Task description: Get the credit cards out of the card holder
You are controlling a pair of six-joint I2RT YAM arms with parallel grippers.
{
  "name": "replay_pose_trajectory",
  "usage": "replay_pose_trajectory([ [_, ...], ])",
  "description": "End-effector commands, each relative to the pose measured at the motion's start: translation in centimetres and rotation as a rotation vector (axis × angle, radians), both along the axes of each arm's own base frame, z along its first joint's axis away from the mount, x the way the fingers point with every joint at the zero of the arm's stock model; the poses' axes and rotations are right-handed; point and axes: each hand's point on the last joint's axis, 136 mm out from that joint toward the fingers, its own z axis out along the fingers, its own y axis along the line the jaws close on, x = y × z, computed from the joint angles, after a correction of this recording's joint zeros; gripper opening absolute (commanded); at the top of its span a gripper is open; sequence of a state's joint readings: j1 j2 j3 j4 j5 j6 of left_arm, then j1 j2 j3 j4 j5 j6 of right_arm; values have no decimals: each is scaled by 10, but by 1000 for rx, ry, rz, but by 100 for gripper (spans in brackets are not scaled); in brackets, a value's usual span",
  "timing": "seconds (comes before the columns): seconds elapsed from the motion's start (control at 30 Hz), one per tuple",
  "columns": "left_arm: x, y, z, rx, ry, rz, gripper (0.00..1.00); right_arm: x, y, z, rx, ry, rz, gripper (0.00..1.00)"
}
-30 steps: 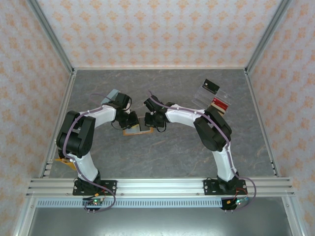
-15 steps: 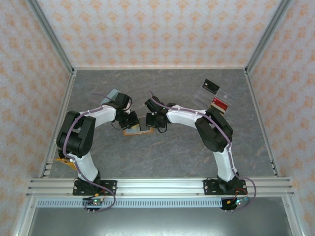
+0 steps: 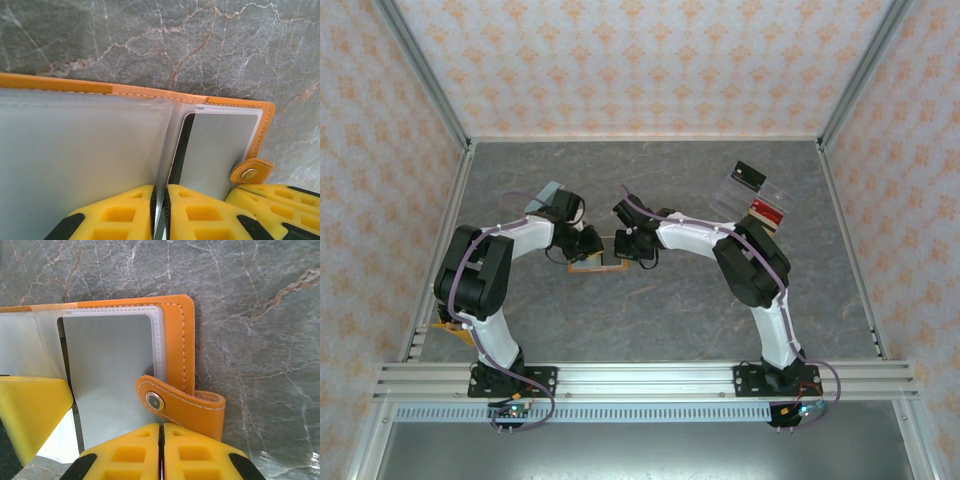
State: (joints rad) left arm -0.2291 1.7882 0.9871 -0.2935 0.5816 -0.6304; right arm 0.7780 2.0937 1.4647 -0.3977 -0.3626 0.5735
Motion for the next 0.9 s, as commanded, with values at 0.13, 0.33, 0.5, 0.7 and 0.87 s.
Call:
replay_pose_trajectory([
  [0.13,0,-6,3,-81,-21,-7,18,-8,-2,-22,-44,56,22,8],
  [0.33,-1,-7,0,-94,-19,-22,18,-8,-1,-22,-43,59,29,8],
  [0.5,-3,3,-3,-46,-13,-21,19,-8,0,-23,-45,63,33,8],
  [0.7,-5,4,-3,-40,-15,-36,22,-10,6,-25,-16,80,45,7],
  [0.87,-11,-8,-4,-110,-19,-97,22,-9,8,-26,-1,89,41,7],
])
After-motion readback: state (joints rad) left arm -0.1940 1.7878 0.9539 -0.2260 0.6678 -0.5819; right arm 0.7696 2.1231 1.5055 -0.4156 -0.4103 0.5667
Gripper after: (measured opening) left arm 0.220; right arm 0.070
